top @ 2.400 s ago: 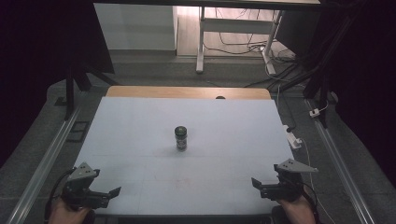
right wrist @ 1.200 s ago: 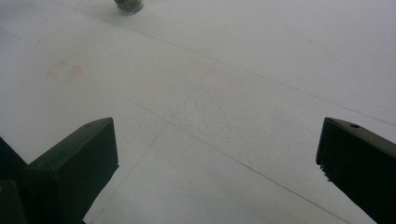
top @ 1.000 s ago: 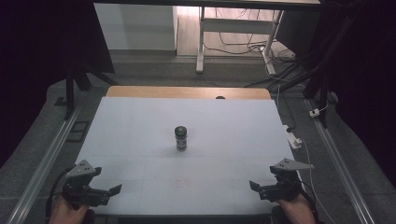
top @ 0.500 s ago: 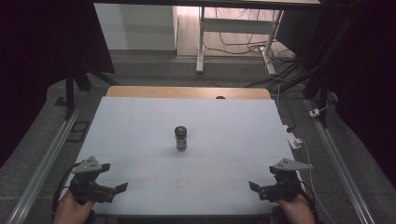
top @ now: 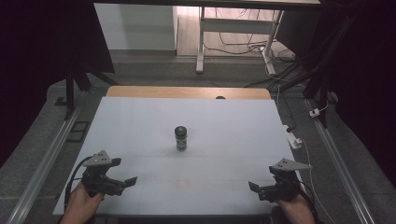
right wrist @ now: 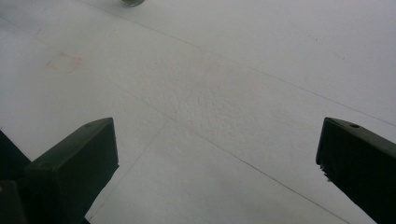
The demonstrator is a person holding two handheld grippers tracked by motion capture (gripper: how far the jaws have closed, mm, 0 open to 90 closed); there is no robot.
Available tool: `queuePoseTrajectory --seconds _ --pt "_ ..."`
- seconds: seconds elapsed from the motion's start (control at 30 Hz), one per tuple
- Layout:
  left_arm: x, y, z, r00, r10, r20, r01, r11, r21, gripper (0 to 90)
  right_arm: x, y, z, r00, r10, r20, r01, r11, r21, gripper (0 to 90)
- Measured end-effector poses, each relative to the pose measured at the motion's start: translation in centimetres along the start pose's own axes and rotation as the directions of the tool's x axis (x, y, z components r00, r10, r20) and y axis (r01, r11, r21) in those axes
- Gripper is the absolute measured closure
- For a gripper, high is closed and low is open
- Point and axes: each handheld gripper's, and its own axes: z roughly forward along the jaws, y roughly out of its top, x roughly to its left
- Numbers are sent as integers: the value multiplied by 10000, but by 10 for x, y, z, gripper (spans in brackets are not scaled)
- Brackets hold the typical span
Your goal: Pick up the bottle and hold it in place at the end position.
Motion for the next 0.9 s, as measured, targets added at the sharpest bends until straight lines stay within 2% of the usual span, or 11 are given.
queuePoseTrajectory --seconds 0.2,0.37,0.47,0.67,0.77,0.9 --pt "1 10 13 9991 421 107 -422 9991 104 1 0 0 0 10000 -26 -10 26 10000 2 0" --pt "2 20 25 9984 564 61 -565 9982 209 0 1 0 1 10000 -33 12 33 10000 33 0" --pt "2 26 31 9983 583 73 -584 9982 136 0 1 0 1 10000 -23 10 23 10000 48 0" --pt "4 40 48 9984 383 427 -393 9990 227 0 1 0 1 10000 -68 16 68 10000 66 0" --pt "4 48 56 9979 537 355 -552 9976 422 0 1 0 1 10000 -49 7 48 10000 69 0" --pt "5 58 66 9973 710 206 -718 9968 364 0 1 0 1 10000 -53 10 53 10000 81 0"
